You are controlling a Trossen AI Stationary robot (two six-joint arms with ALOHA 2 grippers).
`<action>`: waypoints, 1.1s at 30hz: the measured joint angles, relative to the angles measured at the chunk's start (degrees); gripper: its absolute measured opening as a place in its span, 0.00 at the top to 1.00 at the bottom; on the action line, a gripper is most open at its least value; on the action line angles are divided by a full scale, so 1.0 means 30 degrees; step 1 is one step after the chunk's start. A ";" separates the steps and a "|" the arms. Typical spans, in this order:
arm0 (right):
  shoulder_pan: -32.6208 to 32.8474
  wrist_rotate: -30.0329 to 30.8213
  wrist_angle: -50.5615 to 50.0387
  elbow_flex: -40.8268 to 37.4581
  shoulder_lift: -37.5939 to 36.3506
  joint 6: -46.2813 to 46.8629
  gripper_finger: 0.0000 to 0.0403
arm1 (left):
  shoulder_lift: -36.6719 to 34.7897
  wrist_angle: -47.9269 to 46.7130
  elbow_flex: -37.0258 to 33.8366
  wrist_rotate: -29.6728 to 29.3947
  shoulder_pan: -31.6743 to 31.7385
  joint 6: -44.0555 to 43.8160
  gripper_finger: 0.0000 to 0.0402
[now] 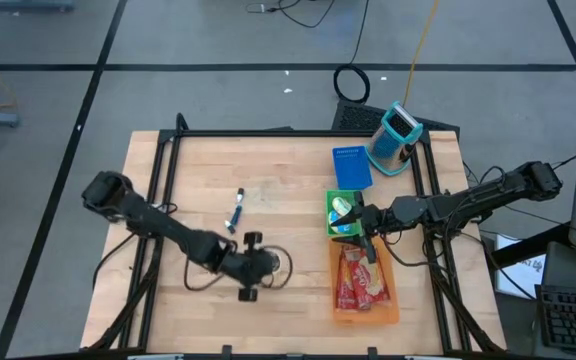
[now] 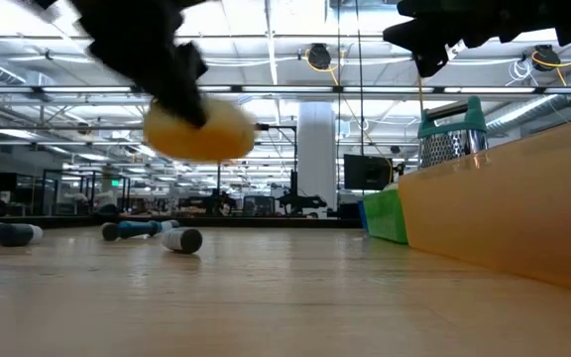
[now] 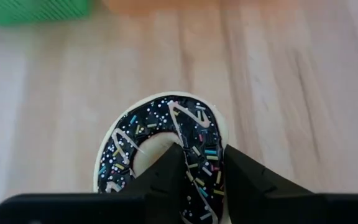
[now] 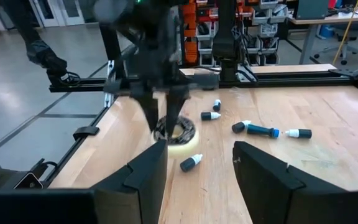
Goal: Pick & Place Food Item
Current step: Put the black donut into the green bin
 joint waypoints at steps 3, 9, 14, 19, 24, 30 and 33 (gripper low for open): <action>0.0000 -0.0004 -0.0116 0.0000 0.0000 0.0000 0.58 | -0.0762 0.1051 0.0022 0.0034 0.0834 -0.0018 0.77; 0.0007 -0.0009 -0.0132 0.0000 0.0000 0.0000 0.58 | -0.0776 0.4004 0.0000 0.3254 0.2884 0.0107 0.77; 0.0007 -0.0014 -0.0681 0.0000 0.0000 0.0000 0.58 | -0.0439 0.6228 -0.0002 0.5871 0.4422 0.0582 0.77; 0.0007 -0.0014 -0.1042 0.0000 0.0007 -0.0687 0.58 | -0.0409 0.8830 0.0015 0.7529 0.5737 0.0994 0.77; 0.0361 0.0510 -0.0967 0.0000 0.0243 -0.2631 0.58 | -0.0406 0.9712 0.0015 0.8705 0.6725 0.0590 0.77; 0.0707 0.3418 0.0770 -0.0029 0.1714 -0.4715 0.58 | -0.0402 0.9855 0.0015 0.9098 0.7274 -0.0834 0.77; 0.0714 0.3410 0.1781 -0.0029 0.2662 -0.5684 0.58 | -0.0402 1.0237 0.0015 0.9734 0.7458 -0.2132 0.77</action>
